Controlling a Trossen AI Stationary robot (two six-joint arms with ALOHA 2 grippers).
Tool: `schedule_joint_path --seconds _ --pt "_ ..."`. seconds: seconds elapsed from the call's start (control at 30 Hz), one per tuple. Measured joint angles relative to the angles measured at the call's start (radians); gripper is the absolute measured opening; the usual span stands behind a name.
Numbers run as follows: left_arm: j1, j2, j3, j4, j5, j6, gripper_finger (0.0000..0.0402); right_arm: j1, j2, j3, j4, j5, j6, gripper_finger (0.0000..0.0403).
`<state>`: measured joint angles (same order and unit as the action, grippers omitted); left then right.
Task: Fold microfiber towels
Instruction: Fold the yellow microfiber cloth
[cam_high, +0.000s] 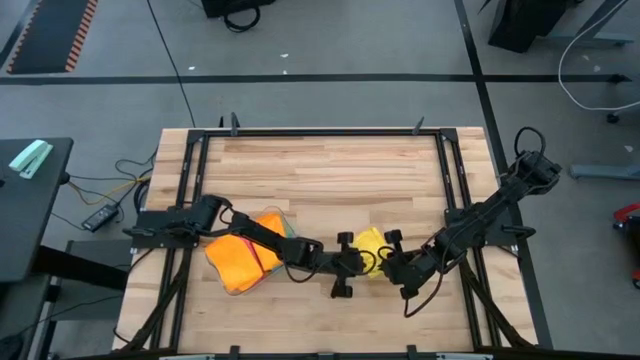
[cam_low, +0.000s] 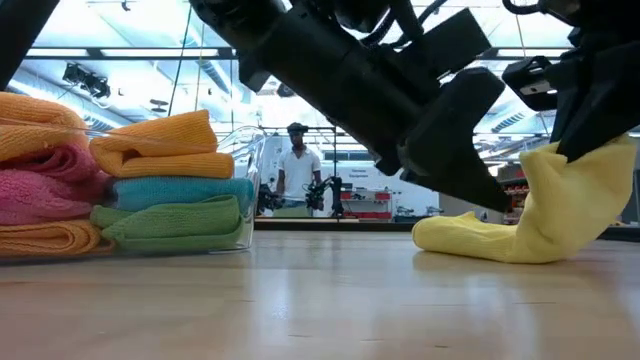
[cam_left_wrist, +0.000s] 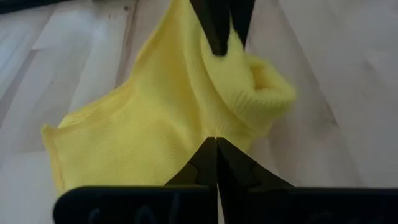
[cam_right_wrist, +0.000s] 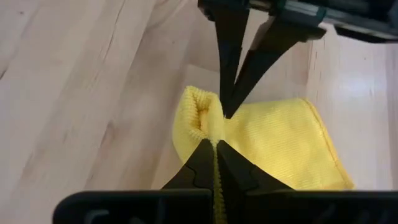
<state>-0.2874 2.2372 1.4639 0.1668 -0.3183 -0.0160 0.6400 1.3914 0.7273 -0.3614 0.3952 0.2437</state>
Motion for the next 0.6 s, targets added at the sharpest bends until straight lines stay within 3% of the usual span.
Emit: schedule_joint_path --seconds 0.23,0.4,0.6 --pt "0.019 0.006 0.000 -0.039 0.005 -0.084 0.0021 0.000 0.000 0.000 0.023 0.001 -0.005 0.0009" --pt "0.016 0.004 0.000 -0.117 -0.006 -0.120 0.0007 -0.011 0.000 0.000 0.021 0.000 -0.040 0.0009" --pt "-0.017 -0.033 0.005 -0.139 -0.198 -0.043 0.0018 -0.035 -0.021 0.000 0.015 -0.055 -0.060 0.0009"
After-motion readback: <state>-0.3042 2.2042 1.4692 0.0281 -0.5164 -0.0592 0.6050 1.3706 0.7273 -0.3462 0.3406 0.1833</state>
